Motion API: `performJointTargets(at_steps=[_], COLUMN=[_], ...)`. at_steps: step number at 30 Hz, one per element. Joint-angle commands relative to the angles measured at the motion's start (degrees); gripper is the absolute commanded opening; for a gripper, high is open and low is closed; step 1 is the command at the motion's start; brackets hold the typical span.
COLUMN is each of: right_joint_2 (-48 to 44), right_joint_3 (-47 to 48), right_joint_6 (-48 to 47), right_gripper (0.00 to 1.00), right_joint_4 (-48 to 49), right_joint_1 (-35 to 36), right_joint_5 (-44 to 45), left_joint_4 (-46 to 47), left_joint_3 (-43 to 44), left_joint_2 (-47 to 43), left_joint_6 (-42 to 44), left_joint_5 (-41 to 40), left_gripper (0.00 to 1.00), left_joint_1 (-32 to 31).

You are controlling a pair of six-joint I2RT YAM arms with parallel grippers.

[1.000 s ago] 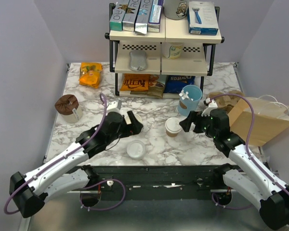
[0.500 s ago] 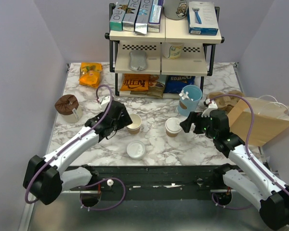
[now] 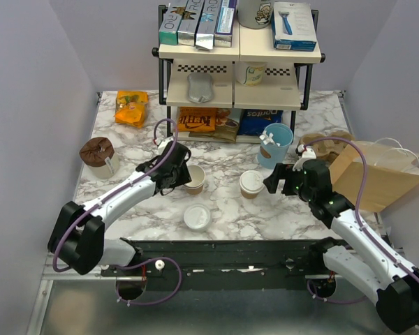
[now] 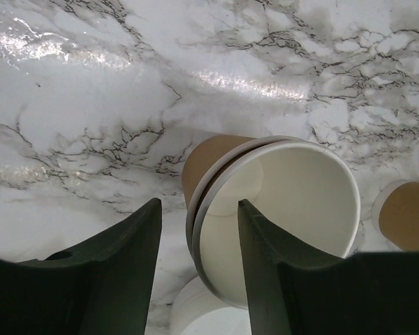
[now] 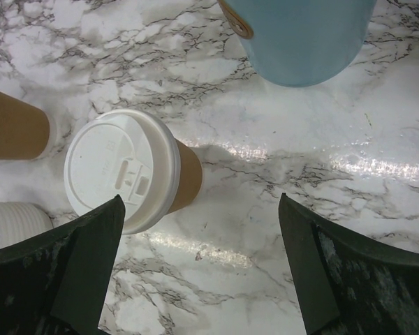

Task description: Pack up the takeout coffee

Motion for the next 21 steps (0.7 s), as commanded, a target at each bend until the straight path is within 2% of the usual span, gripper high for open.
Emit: performJointTargets(at_steps=[1,4,8,12,21], right_joint_2=[0.63,0.99,1.60,1.95,1.95], right_joint_3=[-0.17,0.10,0.45,0.54,0.63], right_joint_6=[-1.13,-1.39,-1.57,-1.57,-1.57], right_gripper=[0.99,0.99,0.99,0.99,0.99], right_joint_4=[-1.11,-1.46,-1.73,-1.81,-1.90], right_joint_1=[0.37,0.28,0.37,0.28,0.28], right_joint_5=[2.52,2.87,2.87,2.87,4.81], left_joint_4=[0.49,-0.21,-1.09,-1.36,-2.24], left_joint_3=[2.53,3.06,3.41,3.85,8.41], left_joint_2=[1.68,2.65,3.00,3.18,7.92], left_joint_6=[1.34,1.34,1.52,2.13,4.59], left_joint_5=[0.94,-0.20,-2.31,-4.86,-12.94], left_gripper=[0.46,0.31,0.22,0.17,0.17], left_joint_1=[0.32,0.32,1.63,4.09,12.18])
